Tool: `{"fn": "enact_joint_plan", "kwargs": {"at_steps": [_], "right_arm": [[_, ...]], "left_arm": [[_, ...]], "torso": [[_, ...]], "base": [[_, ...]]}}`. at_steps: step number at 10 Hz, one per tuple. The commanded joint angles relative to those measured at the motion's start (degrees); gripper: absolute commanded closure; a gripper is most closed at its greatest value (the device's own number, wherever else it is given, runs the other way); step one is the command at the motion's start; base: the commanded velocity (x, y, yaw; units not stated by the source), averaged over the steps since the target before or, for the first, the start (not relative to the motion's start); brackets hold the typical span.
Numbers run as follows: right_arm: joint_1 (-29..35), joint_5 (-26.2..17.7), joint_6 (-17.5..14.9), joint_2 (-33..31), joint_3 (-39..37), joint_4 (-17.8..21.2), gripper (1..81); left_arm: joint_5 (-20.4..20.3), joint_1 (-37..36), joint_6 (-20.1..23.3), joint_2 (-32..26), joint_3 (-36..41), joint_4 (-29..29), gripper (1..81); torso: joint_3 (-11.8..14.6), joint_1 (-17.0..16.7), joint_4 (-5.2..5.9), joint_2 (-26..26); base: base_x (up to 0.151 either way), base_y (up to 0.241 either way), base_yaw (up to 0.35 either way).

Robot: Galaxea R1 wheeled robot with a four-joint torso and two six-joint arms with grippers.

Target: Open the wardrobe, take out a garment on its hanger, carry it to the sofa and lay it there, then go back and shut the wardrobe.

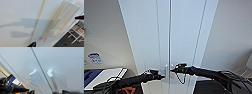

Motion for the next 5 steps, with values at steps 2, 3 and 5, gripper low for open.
{"fn": "enact_joint_plan", "kwargs": {"at_steps": [2, 3, 5], "right_arm": [[9.51, 3.07, 0.19, 3.02, -4.59, 0.55, 1.0], [9.33, 3.68, 0.19, 4.49, -6.67, 0.55, 1.0], [10.3, 4.13, 0.19, 7.32, -10.13, 0.55, 1.0]], "left_arm": [[-0.17, -9.48, 0.03, 2.31, -2.24, 0.27, 1.0], [-0.52, -9.4, 0.03, 3.18, -3.46, 0.36, 1.0], [-0.52, -9.48, 0.03, 4.51, -5.14, 0.36, 1.0]], "torso": [[0.0, 0.0, 0.0, 0.0], [0.0, 0.0, 0.0, 0.0], [-0.02, 0.0, 0.0, 0.0]], "base": [[0.0, 0.0, 0.0], [0.0, 0.0, 0.0], [0.0, 0.0, 0.0]]}}
